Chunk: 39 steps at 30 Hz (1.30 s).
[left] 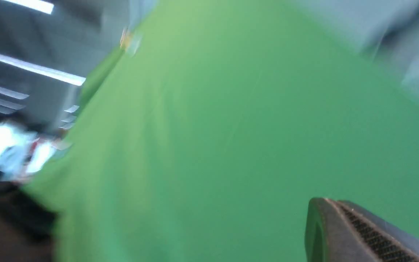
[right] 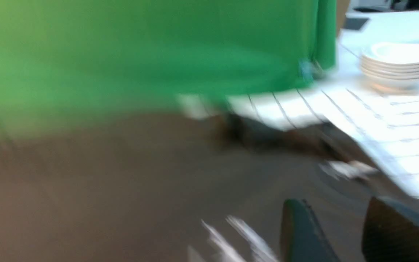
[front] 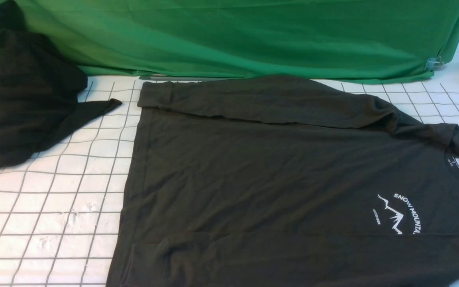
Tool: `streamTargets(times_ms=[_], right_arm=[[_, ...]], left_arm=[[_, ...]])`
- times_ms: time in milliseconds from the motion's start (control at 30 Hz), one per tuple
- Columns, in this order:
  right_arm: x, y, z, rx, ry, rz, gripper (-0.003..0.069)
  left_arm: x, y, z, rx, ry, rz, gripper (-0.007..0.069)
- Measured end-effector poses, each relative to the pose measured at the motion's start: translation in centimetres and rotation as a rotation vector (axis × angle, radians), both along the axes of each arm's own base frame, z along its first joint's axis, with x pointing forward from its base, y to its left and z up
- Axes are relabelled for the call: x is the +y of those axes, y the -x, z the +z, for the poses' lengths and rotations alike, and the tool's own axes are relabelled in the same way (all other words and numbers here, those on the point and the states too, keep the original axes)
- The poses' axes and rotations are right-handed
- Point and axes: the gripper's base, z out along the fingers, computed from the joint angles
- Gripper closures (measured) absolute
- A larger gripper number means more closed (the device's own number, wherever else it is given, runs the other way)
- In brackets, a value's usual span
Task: Fold a long-sleeved shirt over a white checkered tablecloth.
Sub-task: 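Grasp the left edge of the dark T-shirt lying flat on the table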
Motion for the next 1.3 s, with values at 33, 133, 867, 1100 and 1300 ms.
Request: streamTargets(times_ms=[33, 133, 867, 1100, 1300], right_arm=[[-0.1, 0.1, 0.6, -0.066, -0.135, -0.001, 0.0417], [-0.5, 0.3, 1.7, -0.194, -0.307, -0.007, 0.0417], [0.0, 1.5, 6.5, -0.359, -0.239, 0.07, 0.0449], [0.8, -0.2, 16.9, 0.155, 0.276, 0.163, 0.0639], [3.3, -5.6, 18.1, 0.704, 0.542, 0.361, 0.065]], left_arm=[[-0.2, 0.1, 1.5, 0.024, 0.019, -0.039, 0.062], [-0.8, 0.0, 6.2, 0.154, -0.027, -0.085, 0.062], [-9.2, -17.3, -0.9, 1.714, -0.731, -0.71, 0.063], [-13.1, -19.2, -4.5, 1.851, -0.851, -0.691, 0.063], [-13.6, -21.6, -7.0, 1.906, -0.939, -0.625, 0.0564]])
